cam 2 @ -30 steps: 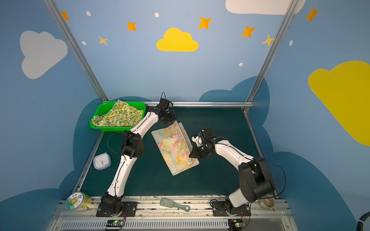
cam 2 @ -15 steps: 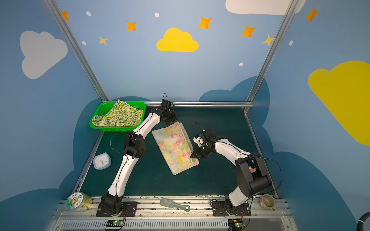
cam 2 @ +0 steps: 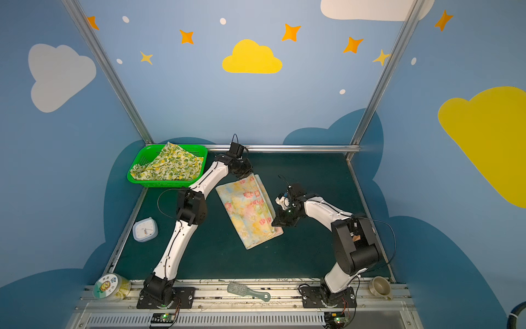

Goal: Fold and stack skirts
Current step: Fold the skirt at the center of the table.

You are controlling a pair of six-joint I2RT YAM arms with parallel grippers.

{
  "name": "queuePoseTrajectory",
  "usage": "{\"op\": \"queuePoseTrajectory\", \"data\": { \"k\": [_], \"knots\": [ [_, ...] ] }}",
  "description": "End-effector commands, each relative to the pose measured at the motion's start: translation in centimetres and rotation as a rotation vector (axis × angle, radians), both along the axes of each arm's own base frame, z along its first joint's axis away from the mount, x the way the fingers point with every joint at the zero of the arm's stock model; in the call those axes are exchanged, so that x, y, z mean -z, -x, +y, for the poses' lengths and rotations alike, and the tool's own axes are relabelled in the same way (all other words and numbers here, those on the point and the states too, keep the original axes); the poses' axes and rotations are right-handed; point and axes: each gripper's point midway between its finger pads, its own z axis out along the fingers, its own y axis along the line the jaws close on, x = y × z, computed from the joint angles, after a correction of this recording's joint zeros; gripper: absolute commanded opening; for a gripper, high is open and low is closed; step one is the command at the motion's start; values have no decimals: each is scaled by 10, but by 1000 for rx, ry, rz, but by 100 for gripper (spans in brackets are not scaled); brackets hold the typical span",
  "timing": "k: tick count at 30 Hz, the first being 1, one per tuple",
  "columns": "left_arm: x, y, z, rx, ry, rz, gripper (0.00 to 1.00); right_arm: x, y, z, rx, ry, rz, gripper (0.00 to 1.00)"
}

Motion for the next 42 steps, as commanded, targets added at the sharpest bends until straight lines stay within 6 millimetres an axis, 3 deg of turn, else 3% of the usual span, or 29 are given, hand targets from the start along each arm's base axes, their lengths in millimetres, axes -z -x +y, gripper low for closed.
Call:
{"op": "queuePoseTrajectory", "data": {
  "k": [1, 15, 42],
  "knots": [
    [2, -30, 21, -81, -30, -90, 4, 9, 29, -8, -12, 37, 143, 0],
    [13, -31, 20, -89, -22, -74, 4, 13, 27, -9, 2, 47, 165, 0],
    [6, -32, 6, -88, 12, -93, 4, 20, 26, -16, 28, 55, 196, 0]
  ]
}}
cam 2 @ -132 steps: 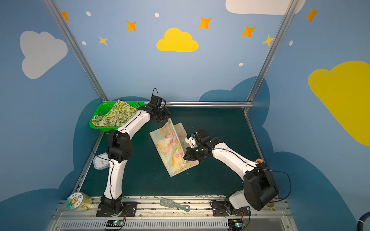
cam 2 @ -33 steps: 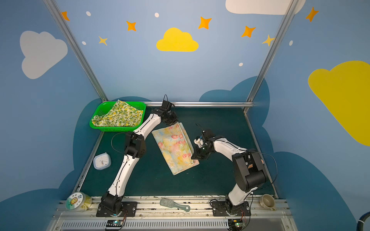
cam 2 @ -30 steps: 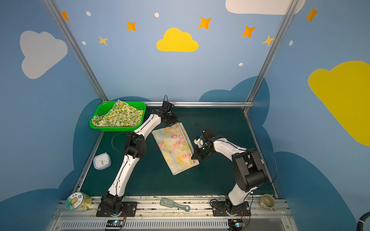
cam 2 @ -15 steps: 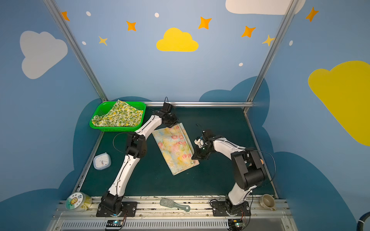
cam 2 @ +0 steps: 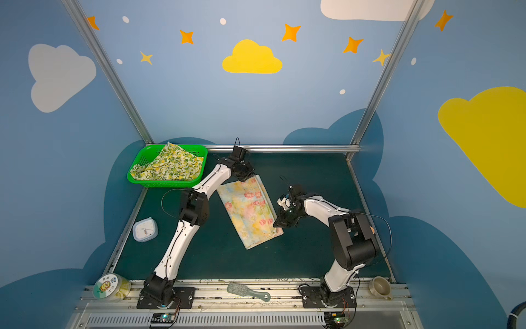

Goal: Fold and stack skirts
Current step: Fold the skirt at the center of the table.

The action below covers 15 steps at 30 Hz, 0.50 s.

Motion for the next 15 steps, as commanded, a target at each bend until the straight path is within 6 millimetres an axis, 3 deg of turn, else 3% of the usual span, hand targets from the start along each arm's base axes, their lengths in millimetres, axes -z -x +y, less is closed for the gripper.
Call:
{"op": "queuePoseTrajectory", "data": {
  "k": [1, 15],
  "knots": [
    [-17, -29, 17, -75, -6, -107, 4, 8, 29, -9, 1, 36, 148, 0],
    [-14, -30, 14, -78, 2, -106, 4, 11, 29, -12, 13, 32, 159, 0]
  ]
}}
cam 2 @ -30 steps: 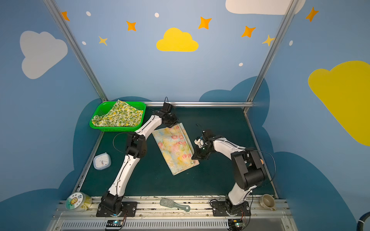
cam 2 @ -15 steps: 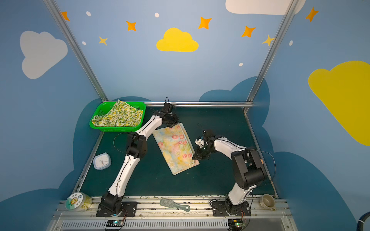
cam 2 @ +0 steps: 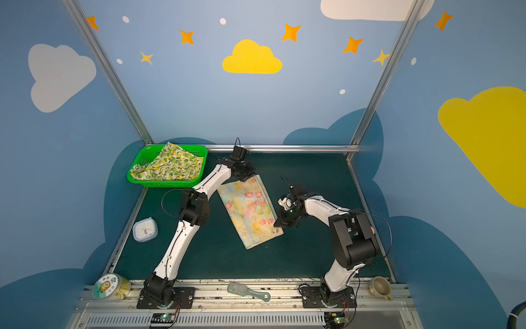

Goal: Fold and stack skirts
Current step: Fold the skirt at the center of the table.

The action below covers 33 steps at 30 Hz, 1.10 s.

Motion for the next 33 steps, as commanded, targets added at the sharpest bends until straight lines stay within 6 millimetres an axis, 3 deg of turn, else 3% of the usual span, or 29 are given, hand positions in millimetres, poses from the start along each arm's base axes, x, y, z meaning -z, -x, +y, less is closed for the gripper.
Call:
{"op": "queuePoseTrajectory", "data": {
  "k": [1, 7, 9, 12, 16, 21, 29, 33],
  "knots": [
    [-12, -28, 14, -68, -7, -102, 4, 10, 30, -9, 3, 33, 148, 0],
    [-13, -29, 10, -56, 19, -107, 10, 11, 29, -10, 8, 32, 151, 0],
    [-15, -29, 8, -51, 23, -111, 16, 11, 29, -10, 12, 36, 151, 16],
    [-18, -29, 6, -41, 31, -118, 27, 10, 27, -11, 16, 34, 148, 25],
    [-22, -28, 6, -31, 27, -123, 29, 8, 25, -12, 21, 33, 141, 28],
    [-28, -24, 8, -13, 12, -121, 29, 5, 21, -9, 18, 18, 139, 21],
    [-39, -12, 8, 17, 6, -113, 28, 4, 11, -5, 13, 22, 135, 1],
    [-42, -5, 9, 27, 15, -109, 28, 0, 6, -9, 12, 61, 113, 0]
  ]
}}
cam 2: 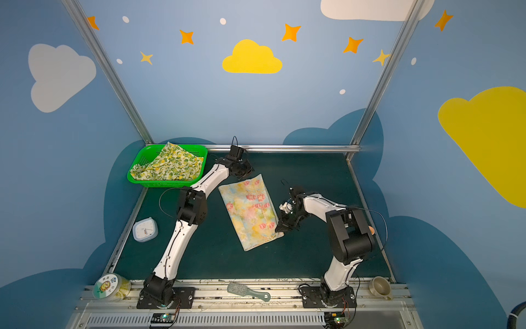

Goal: Fold and stack skirts
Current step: Fold the skirt at the center of the table.

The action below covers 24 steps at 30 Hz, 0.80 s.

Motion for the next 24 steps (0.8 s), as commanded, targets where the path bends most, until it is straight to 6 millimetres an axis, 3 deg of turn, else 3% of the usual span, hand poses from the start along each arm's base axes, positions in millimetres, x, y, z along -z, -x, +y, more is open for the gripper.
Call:
{"op": "queuePoseTrajectory", "data": {
  "k": [1, 13, 22, 24],
  "knots": [
    [-39, 2, -2, 27, 22, -63, 28, -7, -7, -4, -14, 38, -26, 0],
    [-47, 35, -1, 58, 45, -51, 28, -5, -12, -12, -17, 110, -24, 0],
    [-39, 59, 3, 68, 60, -24, 28, 0, -12, -18, -1, 139, -32, 0],
    [-39, 63, 2, 72, 69, -22, 28, 0, -13, -20, 4, 156, -40, 5]
  ]
}}
